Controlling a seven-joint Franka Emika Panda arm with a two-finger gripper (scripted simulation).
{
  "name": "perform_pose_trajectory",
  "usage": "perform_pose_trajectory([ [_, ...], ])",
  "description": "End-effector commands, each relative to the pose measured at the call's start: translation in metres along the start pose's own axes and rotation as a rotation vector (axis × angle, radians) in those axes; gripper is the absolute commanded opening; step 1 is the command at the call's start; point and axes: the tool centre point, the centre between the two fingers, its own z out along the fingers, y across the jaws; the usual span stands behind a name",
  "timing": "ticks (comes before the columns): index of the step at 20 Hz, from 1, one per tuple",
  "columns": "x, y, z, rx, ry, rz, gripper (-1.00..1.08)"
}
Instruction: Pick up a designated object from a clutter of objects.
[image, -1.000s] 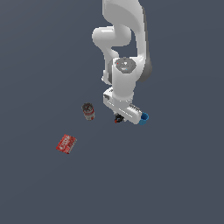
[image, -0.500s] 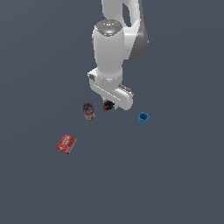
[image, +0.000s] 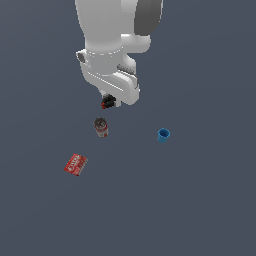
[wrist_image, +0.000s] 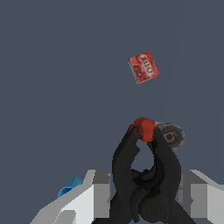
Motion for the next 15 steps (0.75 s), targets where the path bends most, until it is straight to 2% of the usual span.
perform_pose_trajectory([
  [1,0.007,0.007,-0.019,-0.001,-0.001,-0.001,-1.00],
  [8,0.021,0.018,-0.054,-0.002,0.000,0.000,-1.00],
  [15,0.026,0.021,-0.064,-0.002,0.000,0.000,-1.00],
])
